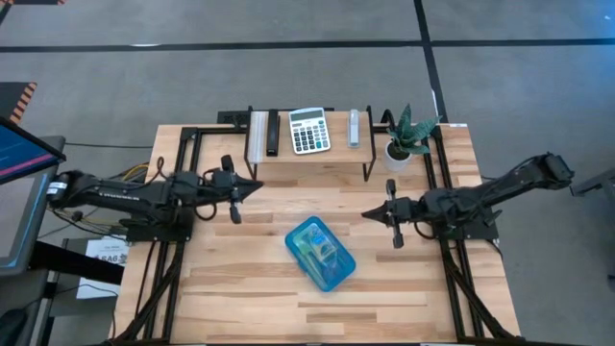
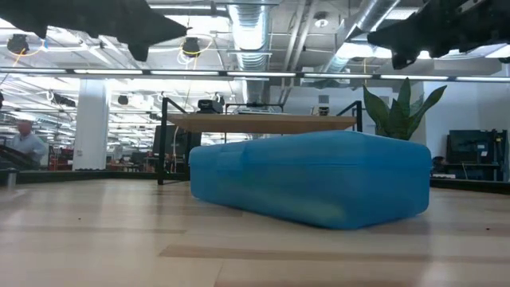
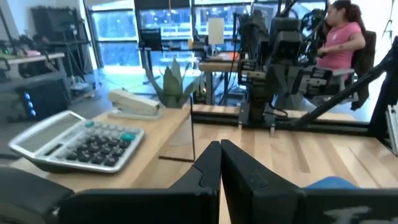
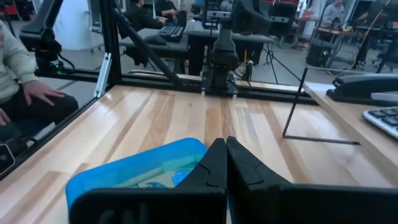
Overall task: Pack school essentials
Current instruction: Return to Home Position
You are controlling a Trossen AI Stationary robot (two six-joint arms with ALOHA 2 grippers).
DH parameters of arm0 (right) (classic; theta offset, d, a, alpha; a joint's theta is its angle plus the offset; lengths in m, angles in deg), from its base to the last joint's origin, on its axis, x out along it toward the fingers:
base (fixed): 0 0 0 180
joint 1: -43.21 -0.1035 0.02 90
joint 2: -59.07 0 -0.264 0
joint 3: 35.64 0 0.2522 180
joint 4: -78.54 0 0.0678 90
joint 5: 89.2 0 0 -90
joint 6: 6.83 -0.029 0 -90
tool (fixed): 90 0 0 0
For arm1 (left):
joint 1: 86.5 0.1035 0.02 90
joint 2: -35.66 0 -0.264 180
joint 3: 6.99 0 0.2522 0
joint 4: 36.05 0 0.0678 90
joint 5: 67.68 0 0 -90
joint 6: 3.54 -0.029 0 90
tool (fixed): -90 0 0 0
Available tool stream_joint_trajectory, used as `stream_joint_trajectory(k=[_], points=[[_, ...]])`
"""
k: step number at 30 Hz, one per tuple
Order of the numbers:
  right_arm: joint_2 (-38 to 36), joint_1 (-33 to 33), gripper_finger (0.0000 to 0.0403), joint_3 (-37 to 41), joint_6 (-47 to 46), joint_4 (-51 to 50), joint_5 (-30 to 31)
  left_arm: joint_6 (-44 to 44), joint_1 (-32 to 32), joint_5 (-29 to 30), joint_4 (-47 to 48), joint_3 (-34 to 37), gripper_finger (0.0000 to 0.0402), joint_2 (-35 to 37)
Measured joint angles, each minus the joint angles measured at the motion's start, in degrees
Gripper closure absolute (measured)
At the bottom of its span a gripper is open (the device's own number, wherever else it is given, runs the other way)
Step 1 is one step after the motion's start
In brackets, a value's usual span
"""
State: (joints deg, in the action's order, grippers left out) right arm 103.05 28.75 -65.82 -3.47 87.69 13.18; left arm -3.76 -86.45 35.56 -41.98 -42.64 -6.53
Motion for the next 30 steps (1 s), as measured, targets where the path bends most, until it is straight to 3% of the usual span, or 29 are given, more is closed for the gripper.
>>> stream_joint_trajectory(k=[8, 22, 30], points=[[-7.87, 0.59, 0.0394, 0.0, 1.66, -7.11, 0.02, -1.06, 0.0, 0.04, 10.37, 0.18, 0.0401, 11.29], [-23.05, 3.77, 0.0394, 0.0, 3.79, -17.64, 0.16, -0.12, 0.03, 0.82, 11.88, 10.18, 0.0401, 31.48], [-33.65, 4.9, 0.0394, -0.02, 4.5, -24.35, 0.17, -0.82, 0.03, 0.92, 21.69, 10.58, 0.0401, 40.48]])
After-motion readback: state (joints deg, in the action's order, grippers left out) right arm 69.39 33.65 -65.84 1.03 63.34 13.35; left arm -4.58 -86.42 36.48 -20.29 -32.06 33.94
